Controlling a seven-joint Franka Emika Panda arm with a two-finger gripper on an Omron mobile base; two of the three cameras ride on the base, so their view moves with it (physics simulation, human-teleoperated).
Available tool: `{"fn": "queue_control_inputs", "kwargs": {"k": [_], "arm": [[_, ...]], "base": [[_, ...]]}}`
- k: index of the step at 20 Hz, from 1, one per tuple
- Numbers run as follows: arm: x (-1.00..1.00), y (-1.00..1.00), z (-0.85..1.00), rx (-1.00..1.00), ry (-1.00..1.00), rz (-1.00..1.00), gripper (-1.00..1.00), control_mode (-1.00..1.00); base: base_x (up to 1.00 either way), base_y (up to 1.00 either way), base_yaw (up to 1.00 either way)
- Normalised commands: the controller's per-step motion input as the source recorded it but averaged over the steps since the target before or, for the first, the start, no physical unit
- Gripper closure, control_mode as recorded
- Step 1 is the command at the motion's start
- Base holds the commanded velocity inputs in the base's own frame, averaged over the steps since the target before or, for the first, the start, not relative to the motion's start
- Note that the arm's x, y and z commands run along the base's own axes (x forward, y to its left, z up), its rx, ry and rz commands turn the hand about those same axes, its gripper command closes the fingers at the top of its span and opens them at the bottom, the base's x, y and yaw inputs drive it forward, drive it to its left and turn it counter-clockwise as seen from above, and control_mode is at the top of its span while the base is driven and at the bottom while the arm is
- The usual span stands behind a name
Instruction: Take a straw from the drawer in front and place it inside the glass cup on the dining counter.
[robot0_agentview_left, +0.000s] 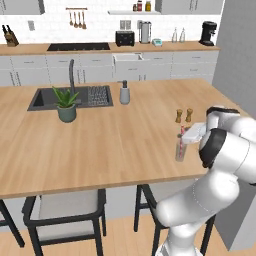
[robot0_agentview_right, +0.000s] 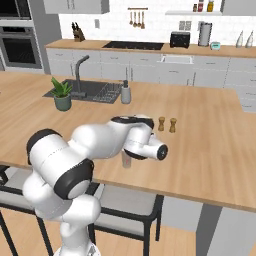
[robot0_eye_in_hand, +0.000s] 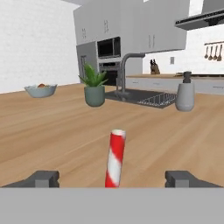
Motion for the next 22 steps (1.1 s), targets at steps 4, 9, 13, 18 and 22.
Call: {"fn": "queue_control_inputs", "kwargs": {"k": [4,9,13,18,22], "arm": [[-0.01,0.00,0.96,0.00,0.00,-0.05,-1.00,-1.00],[-0.36,0.01,1.00,-0.02,0.13,-0.12,-1.00,-1.00],[-0.83,0.17,0.86,-0.12,0.29,-0.17,-1.00,-1.00],[-0.91,0.32,0.65,-0.17,0.44,-0.17,-1.00,-1.00],[-0.75,0.44,0.54,-0.18,0.58,-0.15,-1.00,-1.00]], "base": [[0.00,0.00,0.00],[0.00,0.00,0.00],[0.00,0.00,0.00],[0.00,0.00,0.00],[0.00,0.00,0.00]]}}
